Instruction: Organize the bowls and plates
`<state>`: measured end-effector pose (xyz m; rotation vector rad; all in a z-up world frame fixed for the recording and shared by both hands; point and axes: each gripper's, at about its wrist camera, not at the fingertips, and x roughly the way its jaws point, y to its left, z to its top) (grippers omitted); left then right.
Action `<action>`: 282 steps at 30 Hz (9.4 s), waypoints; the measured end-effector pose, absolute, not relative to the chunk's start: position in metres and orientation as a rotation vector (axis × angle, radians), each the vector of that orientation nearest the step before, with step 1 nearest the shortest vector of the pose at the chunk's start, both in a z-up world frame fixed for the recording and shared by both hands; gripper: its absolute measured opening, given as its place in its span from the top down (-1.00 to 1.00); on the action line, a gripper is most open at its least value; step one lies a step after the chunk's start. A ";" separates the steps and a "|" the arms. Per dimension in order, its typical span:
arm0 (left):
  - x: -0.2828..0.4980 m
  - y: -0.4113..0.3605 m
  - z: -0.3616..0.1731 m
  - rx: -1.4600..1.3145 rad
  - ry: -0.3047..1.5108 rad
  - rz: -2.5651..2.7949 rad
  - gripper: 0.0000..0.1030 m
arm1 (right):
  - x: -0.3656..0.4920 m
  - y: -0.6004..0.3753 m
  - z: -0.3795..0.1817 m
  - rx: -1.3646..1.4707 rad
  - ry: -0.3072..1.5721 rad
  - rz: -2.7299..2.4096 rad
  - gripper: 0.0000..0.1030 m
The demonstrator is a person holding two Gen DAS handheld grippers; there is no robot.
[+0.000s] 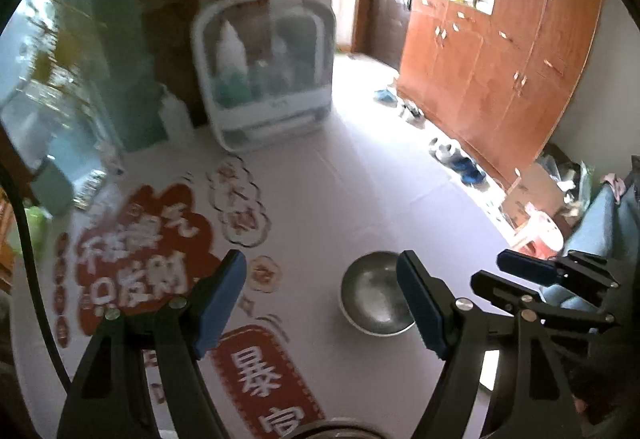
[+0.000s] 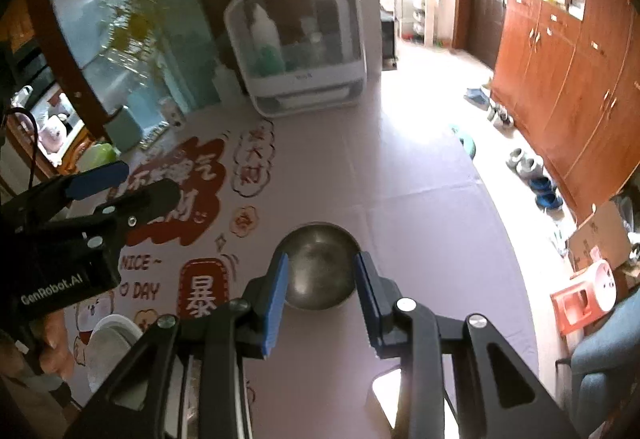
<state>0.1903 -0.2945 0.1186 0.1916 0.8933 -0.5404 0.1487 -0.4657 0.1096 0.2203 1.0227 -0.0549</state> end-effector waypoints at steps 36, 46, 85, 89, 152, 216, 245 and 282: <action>0.238 -0.347 -0.070 0.152 1.388 -0.597 0.79 | 0.198 -0.504 -0.024 0.458 1.359 -0.050 0.85; 0.210 -0.319 -0.007 0.148 1.312 -0.607 0.78 | 0.170 -0.479 0.040 0.429 1.251 0.010 0.85; 0.050 -0.170 -0.017 0.171 1.382 -0.588 0.51 | 0.057 -0.339 0.021 0.185 1.342 0.151 0.85; 0.047 -0.169 -0.012 0.176 1.359 -0.594 0.38 | 0.057 -0.340 0.024 0.184 1.334 0.152 0.85; 0.054 -0.139 -0.067 -0.119 1.371 -0.539 0.20 | 0.060 -0.355 -0.017 0.277 1.417 0.245 0.11; 0.010 0.040 0.019 -0.296 1.142 -0.297 0.23 | 0.055 -0.183 0.045 0.123 1.367 0.463 0.30; 0.020 0.074 -0.049 -0.332 1.259 -0.269 0.23 | 0.065 -0.141 -0.007 0.084 1.487 0.420 0.30; -0.014 0.036 0.017 -0.151 1.029 -0.221 -0.62 | 0.017 -0.177 0.050 0.070 1.201 0.332 0.24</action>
